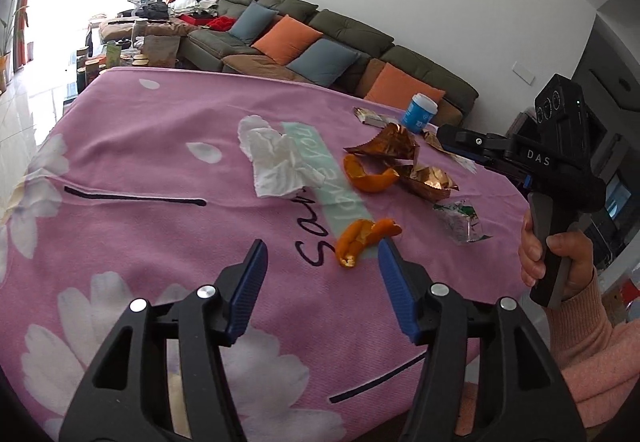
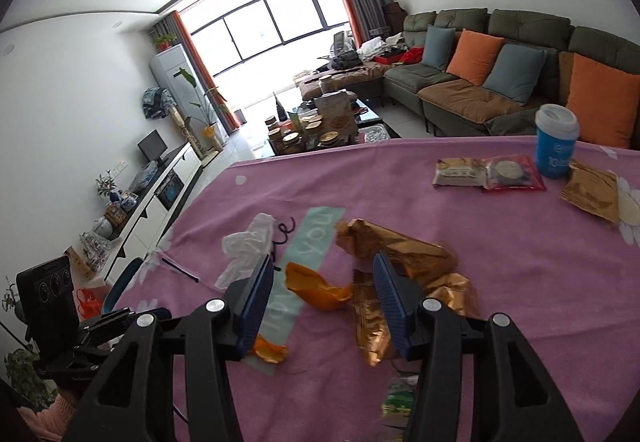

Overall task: Collect trash
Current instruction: 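Move both open tools back over the remaining trash on the table, then grasp the orange peel with the left tool while the right tool grasps the gold foil wrapper, then carry the orange peel and gold wrapper over the teal bin with both tools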

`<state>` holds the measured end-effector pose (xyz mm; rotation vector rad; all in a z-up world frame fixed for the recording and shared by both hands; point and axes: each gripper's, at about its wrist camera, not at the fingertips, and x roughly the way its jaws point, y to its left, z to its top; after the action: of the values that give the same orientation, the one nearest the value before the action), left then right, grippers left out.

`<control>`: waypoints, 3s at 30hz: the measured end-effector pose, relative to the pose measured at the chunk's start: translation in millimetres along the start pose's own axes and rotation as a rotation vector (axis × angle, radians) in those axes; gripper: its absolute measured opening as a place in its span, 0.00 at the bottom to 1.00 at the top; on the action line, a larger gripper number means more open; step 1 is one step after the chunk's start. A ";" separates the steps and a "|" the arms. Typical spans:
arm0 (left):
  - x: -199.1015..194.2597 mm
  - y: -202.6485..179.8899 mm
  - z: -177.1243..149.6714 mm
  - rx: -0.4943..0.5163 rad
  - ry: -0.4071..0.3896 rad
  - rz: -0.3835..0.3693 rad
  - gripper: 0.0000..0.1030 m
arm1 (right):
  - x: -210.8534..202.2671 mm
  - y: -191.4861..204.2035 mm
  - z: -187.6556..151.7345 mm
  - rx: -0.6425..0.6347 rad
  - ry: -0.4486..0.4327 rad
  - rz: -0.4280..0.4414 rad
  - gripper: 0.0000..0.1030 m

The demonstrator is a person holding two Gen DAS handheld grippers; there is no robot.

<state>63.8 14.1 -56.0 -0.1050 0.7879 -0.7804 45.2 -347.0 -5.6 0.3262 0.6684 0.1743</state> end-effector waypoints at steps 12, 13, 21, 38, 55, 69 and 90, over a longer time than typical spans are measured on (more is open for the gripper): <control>39.1 -14.2 -3.0 0.014 0.113 0.007 0.53 | 4.7 -63.8 -25.5 0.136 0.061 -0.044 0.52; 40.7 -13.9 -3.0 0.010 0.116 0.008 0.52 | 7.3 -64.1 -26.2 0.140 0.067 -0.036 0.52; 43.2 -7.2 -0.8 -0.031 0.119 0.002 0.42 | 17.4 -67.0 -29.5 0.184 0.079 0.014 0.45; 37.5 -7.7 -5.3 -0.041 0.118 -0.026 0.12 | 13.5 -72.2 -33.0 0.207 0.065 0.042 0.06; 22.3 -2.4 -5.1 -0.048 0.085 -0.018 0.12 | 32.8 -68.4 -31.6 0.227 0.101 0.098 0.13; -25.1 16.9 -7.6 -0.080 -0.001 0.047 0.11 | 10.5 -21.8 -30.7 0.140 0.075 0.213 0.11; -140.4 82.7 -33.7 -0.256 -0.179 0.274 0.11 | 82.1 122.7 -19.8 -0.110 0.217 0.438 0.11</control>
<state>27.4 173.7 -26.1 -0.2865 0.7111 -0.4025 89.5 -206.0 -24.6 0.3478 0.7913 0.6697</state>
